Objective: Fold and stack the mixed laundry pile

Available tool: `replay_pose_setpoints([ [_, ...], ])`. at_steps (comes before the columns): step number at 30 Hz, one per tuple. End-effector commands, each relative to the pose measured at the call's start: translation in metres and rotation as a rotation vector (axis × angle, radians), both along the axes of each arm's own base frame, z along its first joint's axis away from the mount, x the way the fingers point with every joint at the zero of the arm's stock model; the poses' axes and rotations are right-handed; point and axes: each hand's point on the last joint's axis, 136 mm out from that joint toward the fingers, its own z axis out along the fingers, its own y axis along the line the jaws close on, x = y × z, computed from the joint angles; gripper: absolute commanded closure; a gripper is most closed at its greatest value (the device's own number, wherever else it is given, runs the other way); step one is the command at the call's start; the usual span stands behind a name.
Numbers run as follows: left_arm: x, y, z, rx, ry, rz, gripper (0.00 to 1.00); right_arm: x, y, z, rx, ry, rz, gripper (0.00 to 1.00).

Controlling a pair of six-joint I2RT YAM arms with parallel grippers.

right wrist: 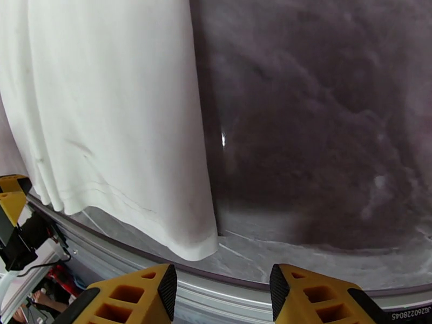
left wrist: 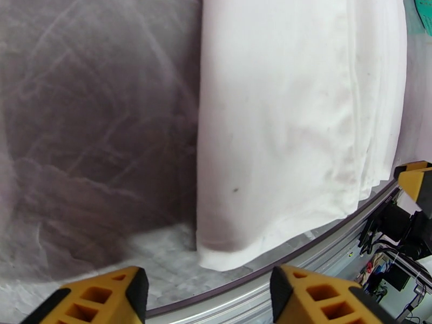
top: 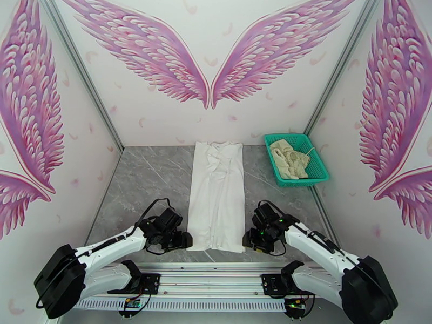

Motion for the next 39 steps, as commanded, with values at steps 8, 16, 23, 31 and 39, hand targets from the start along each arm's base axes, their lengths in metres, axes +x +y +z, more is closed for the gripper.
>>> replay_pose_setpoints([
  [8,0.005,-0.011,-0.013,0.026,0.011,0.000,0.49,0.018,0.036,-0.002,0.127,-0.014,-0.026,0.45],
  [16,0.015,-0.014,-0.006,0.026,-0.023,0.023,0.57,0.025,0.047,0.001,0.157,-0.029,-0.036,0.48],
  [23,0.018,-0.020,0.000,0.018,-0.034,0.009,0.41,0.031,0.053,0.009,0.185,-0.049,-0.052,0.49],
  [31,0.014,-0.019,-0.011,0.049,-0.022,0.005,0.50,0.033,0.056,0.010,0.183,-0.055,-0.060,0.52],
  [39,0.017,-0.017,-0.021,0.107,-0.035,0.013,0.60,0.030,0.054,0.002,0.132,-0.048,-0.053,0.53],
])
